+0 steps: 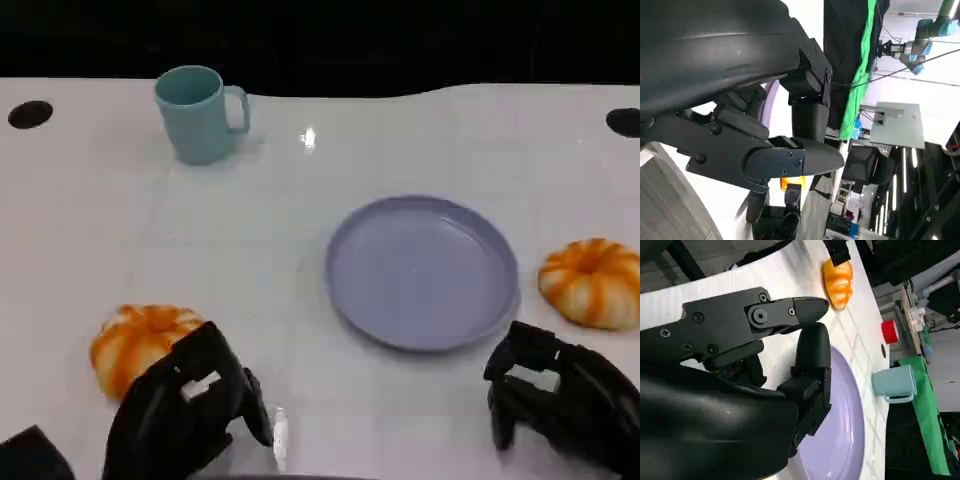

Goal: Grasp the bread from the table and place it into the plate.

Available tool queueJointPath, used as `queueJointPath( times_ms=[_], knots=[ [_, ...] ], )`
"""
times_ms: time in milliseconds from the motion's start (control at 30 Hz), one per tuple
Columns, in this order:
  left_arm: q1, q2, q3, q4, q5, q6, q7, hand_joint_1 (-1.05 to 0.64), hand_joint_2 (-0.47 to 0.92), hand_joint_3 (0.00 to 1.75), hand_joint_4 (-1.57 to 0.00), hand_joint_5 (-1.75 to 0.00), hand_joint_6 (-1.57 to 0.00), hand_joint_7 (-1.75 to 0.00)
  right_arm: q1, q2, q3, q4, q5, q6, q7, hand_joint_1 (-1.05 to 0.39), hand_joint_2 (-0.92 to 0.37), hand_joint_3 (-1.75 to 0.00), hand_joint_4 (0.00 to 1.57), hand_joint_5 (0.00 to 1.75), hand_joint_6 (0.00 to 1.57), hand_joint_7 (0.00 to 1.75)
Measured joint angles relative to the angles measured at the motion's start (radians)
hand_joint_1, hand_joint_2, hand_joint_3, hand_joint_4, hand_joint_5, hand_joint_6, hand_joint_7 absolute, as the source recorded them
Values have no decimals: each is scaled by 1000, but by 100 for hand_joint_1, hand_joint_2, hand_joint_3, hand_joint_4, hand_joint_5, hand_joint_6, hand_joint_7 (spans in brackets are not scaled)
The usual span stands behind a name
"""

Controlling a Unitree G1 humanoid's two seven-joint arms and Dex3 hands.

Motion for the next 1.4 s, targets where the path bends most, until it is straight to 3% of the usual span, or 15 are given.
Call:
queueJointPath(
  times_ms=[933,1267,1400],
  knots=[
    [0,-1,0,-1,-1,4,0,-73,92,47,-82,-175,-59,-170,0,0,1,-16,1,28,-5,-57,-92,-20,71,175,69,147],
    [18,38,-4,-61,190,-88,127,-71,92,56,-65,-175,-50,-171,1,1,3,-18,0,27,-9,-56,-92,-21,71,175,68,146],
    [38,89,-20,-161,326,-87,212,-57,92,47,-58,-156,-56,-111,1,3,5,-16,-1,19,-8,-56,-92,-20,71,175,69,146]
  ],
)
